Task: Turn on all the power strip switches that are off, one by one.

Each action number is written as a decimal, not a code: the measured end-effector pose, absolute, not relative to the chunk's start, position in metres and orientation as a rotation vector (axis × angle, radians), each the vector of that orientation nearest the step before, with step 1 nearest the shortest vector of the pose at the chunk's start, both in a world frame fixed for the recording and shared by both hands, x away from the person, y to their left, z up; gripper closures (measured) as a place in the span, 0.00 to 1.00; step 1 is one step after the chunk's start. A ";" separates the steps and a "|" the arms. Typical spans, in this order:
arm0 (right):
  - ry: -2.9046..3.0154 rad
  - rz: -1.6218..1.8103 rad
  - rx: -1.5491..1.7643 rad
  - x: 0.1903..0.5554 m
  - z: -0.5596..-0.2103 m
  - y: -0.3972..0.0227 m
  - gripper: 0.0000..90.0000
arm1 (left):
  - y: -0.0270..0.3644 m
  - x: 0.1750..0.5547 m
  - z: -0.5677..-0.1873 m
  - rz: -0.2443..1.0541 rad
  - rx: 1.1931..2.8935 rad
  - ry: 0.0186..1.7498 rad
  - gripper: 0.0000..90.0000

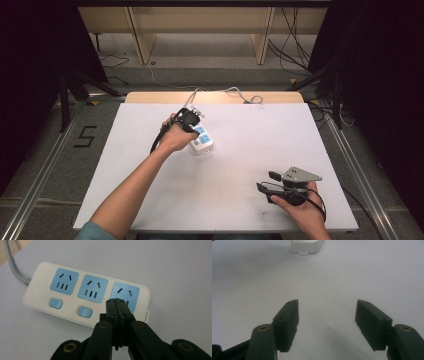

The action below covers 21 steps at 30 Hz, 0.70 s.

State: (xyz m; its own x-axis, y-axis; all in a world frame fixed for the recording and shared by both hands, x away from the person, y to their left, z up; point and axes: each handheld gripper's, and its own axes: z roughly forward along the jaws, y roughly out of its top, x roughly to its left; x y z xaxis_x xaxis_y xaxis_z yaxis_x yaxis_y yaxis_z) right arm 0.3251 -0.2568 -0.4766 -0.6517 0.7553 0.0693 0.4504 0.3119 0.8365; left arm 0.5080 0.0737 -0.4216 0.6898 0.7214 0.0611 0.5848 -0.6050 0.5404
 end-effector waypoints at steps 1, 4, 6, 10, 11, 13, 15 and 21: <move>2.248 1.267 1.081 0.325 -0.477 -0.257 0.41 | 0.073 0.508 -0.421 0.374 2.420 1.006 1.00; 2.248 1.267 1.080 0.325 -0.476 -0.257 0.41 | 0.072 0.507 -0.423 0.360 2.430 1.006 1.00; 2.249 1.266 1.081 0.325 -0.476 -0.257 0.41 | 0.071 0.507 -0.424 0.356 2.429 1.014 1.00; 2.249 1.266 1.083 0.325 -0.477 -0.257 0.41 | 0.071 0.507 -0.426 0.347 2.443 1.011 1.00; 2.248 1.267 1.084 0.325 -0.477 -0.257 0.41 | 0.070 0.507 -0.427 0.346 2.446 1.009 1.00; 2.249 1.267 1.083 0.325 -0.477 -0.257 0.41 | 0.070 0.507 -0.427 0.342 2.449 1.010 1.00; 2.251 1.266 1.081 0.325 -0.477 -0.257 0.41 | 0.069 0.508 -0.428 0.343 2.451 1.012 1.00; 2.250 1.267 1.082 0.325 -0.477 -0.257 0.41 | 0.070 0.509 -0.431 0.338 2.462 1.023 1.00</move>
